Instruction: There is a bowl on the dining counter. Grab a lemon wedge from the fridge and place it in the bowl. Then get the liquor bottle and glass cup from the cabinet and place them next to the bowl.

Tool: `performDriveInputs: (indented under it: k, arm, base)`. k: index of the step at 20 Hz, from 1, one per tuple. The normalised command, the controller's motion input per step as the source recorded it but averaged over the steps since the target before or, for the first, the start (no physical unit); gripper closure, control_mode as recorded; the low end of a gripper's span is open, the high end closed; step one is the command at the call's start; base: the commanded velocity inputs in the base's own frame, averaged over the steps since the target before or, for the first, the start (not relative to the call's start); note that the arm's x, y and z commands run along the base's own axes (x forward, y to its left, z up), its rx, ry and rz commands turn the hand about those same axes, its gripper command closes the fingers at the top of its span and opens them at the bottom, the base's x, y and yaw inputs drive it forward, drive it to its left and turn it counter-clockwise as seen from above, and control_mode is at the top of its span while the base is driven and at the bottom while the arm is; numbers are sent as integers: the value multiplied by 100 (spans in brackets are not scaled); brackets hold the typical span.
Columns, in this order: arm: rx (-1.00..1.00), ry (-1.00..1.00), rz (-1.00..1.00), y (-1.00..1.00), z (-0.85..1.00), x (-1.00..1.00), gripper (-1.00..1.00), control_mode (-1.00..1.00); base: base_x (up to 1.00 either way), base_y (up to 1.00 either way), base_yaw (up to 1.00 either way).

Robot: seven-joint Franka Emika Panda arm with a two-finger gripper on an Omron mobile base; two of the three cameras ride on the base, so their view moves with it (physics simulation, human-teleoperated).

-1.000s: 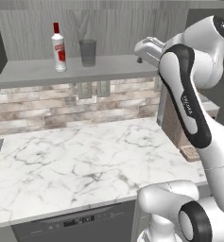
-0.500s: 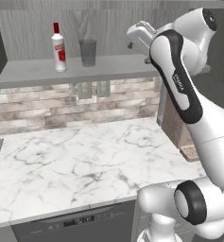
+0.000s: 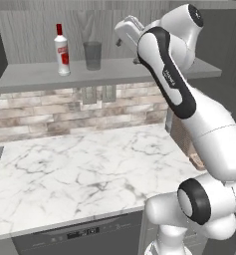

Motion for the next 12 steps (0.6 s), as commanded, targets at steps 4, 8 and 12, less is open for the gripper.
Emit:
performDriveInputs:
  k: [4,8,12]
  arm:
    - [0,0,0,34,-8,29,-100,-100]
    - [1,-2,0,14,-8,29,-100,-100]
    - [5,-6,0,0,0,13,-100,-100]
  base:
    - [0,0,0]
    - [0,0,0]
    - [0,0,0]
